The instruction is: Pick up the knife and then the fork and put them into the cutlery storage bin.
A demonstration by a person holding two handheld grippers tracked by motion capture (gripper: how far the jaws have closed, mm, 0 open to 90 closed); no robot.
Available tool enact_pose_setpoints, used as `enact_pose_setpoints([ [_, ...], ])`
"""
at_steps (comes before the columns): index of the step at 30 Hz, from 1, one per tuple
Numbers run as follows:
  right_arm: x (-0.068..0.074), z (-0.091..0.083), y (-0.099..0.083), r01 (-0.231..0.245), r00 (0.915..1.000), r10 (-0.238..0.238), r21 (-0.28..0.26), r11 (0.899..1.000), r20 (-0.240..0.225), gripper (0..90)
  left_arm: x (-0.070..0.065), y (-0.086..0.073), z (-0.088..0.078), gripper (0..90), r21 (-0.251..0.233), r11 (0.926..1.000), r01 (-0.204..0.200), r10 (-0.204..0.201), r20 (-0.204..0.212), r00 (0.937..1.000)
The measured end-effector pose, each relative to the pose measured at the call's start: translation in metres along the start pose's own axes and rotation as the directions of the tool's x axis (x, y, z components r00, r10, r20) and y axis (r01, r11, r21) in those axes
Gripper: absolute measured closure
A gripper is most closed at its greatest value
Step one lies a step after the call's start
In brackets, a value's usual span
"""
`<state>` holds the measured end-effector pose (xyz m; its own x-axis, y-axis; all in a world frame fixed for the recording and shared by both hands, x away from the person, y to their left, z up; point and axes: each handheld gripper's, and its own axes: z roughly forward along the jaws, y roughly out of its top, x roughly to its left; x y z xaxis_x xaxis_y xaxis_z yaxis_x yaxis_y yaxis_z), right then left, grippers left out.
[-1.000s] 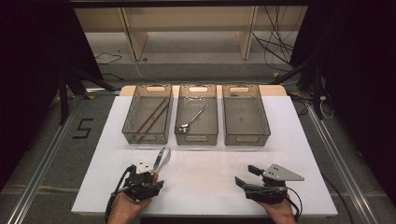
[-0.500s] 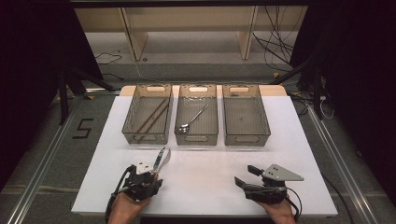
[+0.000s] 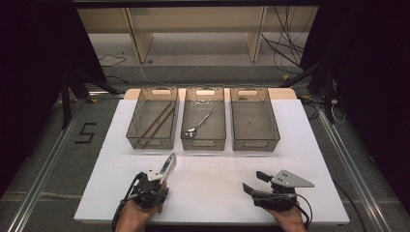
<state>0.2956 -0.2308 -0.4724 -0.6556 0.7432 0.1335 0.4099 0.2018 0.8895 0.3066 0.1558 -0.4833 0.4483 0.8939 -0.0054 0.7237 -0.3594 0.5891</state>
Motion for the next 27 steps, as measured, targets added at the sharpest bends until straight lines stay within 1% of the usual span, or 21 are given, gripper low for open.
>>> enact_pose_setpoints([
  [5, 0.001, 0.0, 0.0, 0.003, 1.0, -0.003, 0.001, 1.0, 0.001, 31.6, -0.002, 0.002, 0.002, 70.1, -0.015, 0.9998, -0.012, 0.012, -0.004, 0.9999],
  [11, 0.001, 0.0, 0.0, 0.004, 1.0, -0.004, 0.002, 1.0, 0.001, 31.7, 0.001, 0.003, 0.003, 73.3, -0.018, 0.9998, -0.002, 0.002, 0.024, 0.9997],
  [13, 0.001, 0.0, 0.0, 0.004, 1.0, -0.004, 0.002, 1.0, 0.002, 31.8, 0.002, 0.003, 0.003, 74.6, -0.018, 0.9998, -0.002, 0.003, 0.026, 0.9997],
  [16, 0.001, 0.0, 0.0, 0.005, 1.0, -0.005, 0.002, 1.0, 0.002, 31.8, 0.003, 0.004, 0.004, 79.2, -0.019, 0.9998, -0.004, 0.005, 0.034, 0.9994],
  [22, 0.001, 0.001, 0.0, 0.005, 1.0, -0.005, 0.003, 1.0, 0.002, 31.8, 0.005, 0.004, 0.004, 79.8, -0.021, 0.9998, 0.001, 0.0, 0.044, 0.9991],
  [27, 0.001, 0.0, 0.0, 0.005, 1.0, -0.006, 0.003, 1.0, 0.002, 31.8, 0.009, 0.003, 0.004, 80.4, -0.028, 0.9994, 0.018, -0.016, 0.077, 0.9969],
])
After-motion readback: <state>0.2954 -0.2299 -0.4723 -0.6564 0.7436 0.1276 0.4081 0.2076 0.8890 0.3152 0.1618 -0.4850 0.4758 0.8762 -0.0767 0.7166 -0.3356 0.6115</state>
